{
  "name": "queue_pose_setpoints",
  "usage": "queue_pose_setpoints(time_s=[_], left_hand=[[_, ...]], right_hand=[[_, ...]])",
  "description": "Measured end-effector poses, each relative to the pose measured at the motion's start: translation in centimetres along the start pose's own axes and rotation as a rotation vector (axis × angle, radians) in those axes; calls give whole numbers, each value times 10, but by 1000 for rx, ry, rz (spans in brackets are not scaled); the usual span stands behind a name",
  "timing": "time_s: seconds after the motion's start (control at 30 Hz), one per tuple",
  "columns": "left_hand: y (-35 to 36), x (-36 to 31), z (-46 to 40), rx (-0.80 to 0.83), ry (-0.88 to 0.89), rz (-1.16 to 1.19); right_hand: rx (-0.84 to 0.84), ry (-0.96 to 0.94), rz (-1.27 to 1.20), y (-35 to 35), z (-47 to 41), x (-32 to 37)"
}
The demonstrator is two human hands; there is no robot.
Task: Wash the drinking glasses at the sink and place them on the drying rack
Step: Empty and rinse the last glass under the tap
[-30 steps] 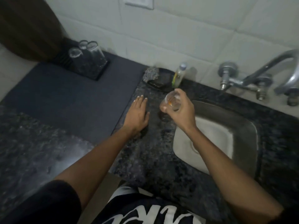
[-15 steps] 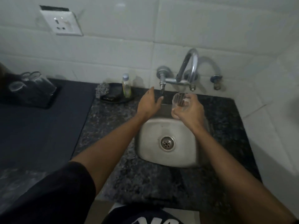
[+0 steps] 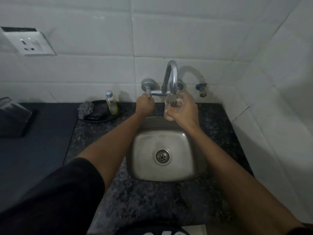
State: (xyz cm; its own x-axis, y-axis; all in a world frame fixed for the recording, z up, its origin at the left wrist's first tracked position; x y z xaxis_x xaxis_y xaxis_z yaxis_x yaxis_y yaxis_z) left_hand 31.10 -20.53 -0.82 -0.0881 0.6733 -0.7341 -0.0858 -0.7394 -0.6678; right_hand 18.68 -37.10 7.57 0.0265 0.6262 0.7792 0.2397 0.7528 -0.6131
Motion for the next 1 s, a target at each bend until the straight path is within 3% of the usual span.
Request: queue_pose_setpoints(time_s=[0.2, 0.67, 0.8, 0.87, 0.93, 1.0], left_hand=[[5, 8, -6, -76, -29, 95], [10, 19, -11, -82, -72, 224], [14, 25, -9, -72, -168, 403], [28, 24, 4, 90, -396, 754], [45, 11, 30, 366, -601, 1073], [52, -4, 51, 548, -634, 1234]], right_hand=[[55, -43, -53, 0, -11, -8], [126, -75, -120, 3, -15, -19], [118, -92, -133, 0, -16, -20], [109, -112, -137, -2, -15, -21], [116, -153, -143, -3, -15, -22], [167, -206, -122, 0, -15, -24]])
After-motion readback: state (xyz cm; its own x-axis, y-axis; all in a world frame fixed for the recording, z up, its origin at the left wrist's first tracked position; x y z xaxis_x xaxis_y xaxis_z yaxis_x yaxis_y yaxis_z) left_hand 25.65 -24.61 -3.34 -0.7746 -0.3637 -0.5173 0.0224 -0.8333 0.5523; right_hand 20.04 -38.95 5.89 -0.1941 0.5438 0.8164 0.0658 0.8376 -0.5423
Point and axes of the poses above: each hand's wrist, its own z-axis away from the middle knuckle, its own y-axis out of the palm, x = y × z, the point moved 4 cm from there along -z, towards the middle knuckle, and after that the axes turned 5 degrees about x, right-handed, at the moved point
